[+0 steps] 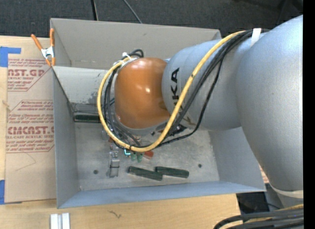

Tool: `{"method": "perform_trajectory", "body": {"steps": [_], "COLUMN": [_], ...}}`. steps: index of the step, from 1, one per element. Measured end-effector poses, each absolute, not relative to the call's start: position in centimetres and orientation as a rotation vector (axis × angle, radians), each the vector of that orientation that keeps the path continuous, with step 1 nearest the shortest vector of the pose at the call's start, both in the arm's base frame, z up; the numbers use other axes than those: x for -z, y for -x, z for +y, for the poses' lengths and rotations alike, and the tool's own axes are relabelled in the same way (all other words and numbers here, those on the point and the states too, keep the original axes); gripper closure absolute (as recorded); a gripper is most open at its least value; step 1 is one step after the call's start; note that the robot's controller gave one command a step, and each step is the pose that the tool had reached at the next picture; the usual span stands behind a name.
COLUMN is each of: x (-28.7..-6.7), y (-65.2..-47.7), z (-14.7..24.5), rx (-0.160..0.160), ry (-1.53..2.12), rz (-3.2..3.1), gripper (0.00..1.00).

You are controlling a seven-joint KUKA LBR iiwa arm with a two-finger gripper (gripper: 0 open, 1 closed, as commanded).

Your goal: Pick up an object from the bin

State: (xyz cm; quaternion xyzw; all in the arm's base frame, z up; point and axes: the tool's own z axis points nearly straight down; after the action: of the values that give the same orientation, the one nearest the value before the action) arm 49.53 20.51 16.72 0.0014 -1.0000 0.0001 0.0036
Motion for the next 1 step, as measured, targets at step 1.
{"method": "perform_trajectory", "body": {"steps": [1], "x": [-6.76], "y": [-54.15], "z": [14.66], "rx": [-0.004], "ry": [0.748], "rz": [-3.048], "gripper": [0.0]}}
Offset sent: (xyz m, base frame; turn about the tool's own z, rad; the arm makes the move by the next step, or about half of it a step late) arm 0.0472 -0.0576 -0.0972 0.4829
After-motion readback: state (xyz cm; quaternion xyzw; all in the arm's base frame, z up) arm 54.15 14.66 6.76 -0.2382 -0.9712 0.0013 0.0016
